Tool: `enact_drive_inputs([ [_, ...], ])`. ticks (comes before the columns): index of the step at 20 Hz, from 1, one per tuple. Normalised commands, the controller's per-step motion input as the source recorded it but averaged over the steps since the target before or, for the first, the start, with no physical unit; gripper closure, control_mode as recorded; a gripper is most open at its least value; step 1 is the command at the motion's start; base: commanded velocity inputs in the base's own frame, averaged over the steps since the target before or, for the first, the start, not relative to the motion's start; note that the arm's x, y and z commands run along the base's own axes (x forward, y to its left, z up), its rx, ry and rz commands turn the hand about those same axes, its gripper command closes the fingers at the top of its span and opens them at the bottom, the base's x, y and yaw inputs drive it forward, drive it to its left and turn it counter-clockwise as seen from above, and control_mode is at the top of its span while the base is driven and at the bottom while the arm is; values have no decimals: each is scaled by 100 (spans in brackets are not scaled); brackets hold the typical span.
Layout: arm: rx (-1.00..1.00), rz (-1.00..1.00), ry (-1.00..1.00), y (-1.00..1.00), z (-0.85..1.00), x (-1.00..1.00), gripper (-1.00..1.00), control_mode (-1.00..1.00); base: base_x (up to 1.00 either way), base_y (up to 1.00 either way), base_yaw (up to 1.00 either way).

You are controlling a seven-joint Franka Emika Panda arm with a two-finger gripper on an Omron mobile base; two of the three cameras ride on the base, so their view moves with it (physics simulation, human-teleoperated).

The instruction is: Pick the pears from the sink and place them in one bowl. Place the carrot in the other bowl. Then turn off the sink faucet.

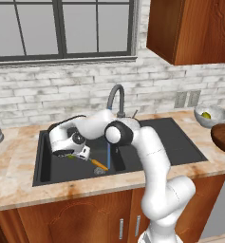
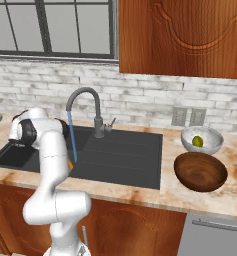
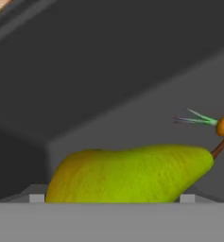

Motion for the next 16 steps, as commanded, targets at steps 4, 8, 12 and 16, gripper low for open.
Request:
enact_drive_inputs([
  [4,-2,-15,-34,-36,97,-100,100,-100,0,0,0],
  [8,-3,-15,-37,-43,100,-100,100,-100,0,0,0],
  [12,-1,-14,-37,-46,100,-100,100,-100,0,0,0],
  [16,0,-13,-41,-58,100,-100,100,-100,0,0,0],
])
